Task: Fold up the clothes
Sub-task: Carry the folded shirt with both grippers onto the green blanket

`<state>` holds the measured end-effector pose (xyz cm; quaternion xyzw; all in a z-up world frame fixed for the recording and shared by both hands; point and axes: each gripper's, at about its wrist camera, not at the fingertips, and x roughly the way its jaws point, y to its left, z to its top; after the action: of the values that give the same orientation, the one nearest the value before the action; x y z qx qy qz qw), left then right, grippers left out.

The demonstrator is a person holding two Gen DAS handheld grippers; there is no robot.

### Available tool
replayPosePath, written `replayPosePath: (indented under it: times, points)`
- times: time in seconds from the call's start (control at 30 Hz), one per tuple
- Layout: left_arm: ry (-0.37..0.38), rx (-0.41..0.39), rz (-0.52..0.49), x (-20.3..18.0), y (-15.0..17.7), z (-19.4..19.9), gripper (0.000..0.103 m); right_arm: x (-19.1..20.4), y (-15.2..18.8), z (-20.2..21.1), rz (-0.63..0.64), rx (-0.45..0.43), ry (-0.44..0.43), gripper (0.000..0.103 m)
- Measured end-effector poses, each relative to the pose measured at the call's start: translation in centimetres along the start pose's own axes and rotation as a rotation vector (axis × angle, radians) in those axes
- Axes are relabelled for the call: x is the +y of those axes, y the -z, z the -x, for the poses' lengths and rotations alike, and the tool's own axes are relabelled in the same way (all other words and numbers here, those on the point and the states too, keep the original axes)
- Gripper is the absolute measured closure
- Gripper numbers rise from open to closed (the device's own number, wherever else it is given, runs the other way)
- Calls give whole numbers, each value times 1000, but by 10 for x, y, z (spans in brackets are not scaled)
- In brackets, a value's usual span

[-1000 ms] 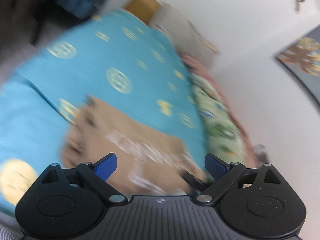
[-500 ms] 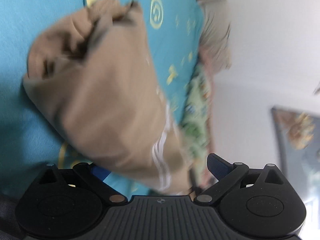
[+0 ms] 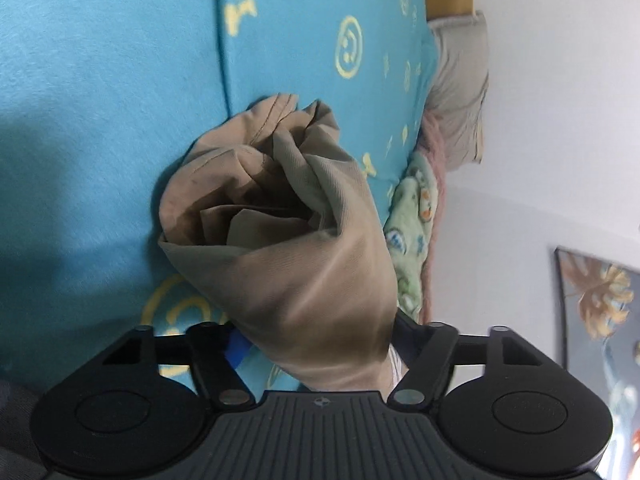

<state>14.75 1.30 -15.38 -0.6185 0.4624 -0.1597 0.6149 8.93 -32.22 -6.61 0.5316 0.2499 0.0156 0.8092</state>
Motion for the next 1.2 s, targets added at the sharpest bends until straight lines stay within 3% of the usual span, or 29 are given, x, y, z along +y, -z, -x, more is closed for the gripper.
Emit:
replayPosePath:
  times: [0.2,0.3,0.47,0.57,0.67,0.77,0.87,0.97,1.1,1.2]
  points:
    - [-41,51,-99,-50,24,-11,58,2,-16,37,-29,-57,-9,84]
    - [-61,99,-192,-93,33,-29,60,-6,-41,55,-74,-81,-1,84]
    - [-88,184,-284,-179,68,-109,62,-12,-120,80,-90,-153,9,84]
    - [-138,185,-434,-248,122,-167,63,0,-184,97,-57,-226,28,84]
    - [-92,192,-539,-311,163,-223,63,21,-249,120,49,-350,52,84]
    - [-114,222,-578,-290,176,-246,62,26,-303,141,105,-453,46,84]
    - [-136,252,-618,-269,189,-268,60,9,-324,149,126,-483,123,84]
    - [-158,283,-657,-248,203,-290,60,-31,-316,145,104,-446,225,84]
    - [-188,323,-709,-221,221,-320,60,-100,-284,140,-16,-297,321,84]
    - [-210,348,-752,-203,234,-339,54,-126,-260,141,-27,-260,340,82]
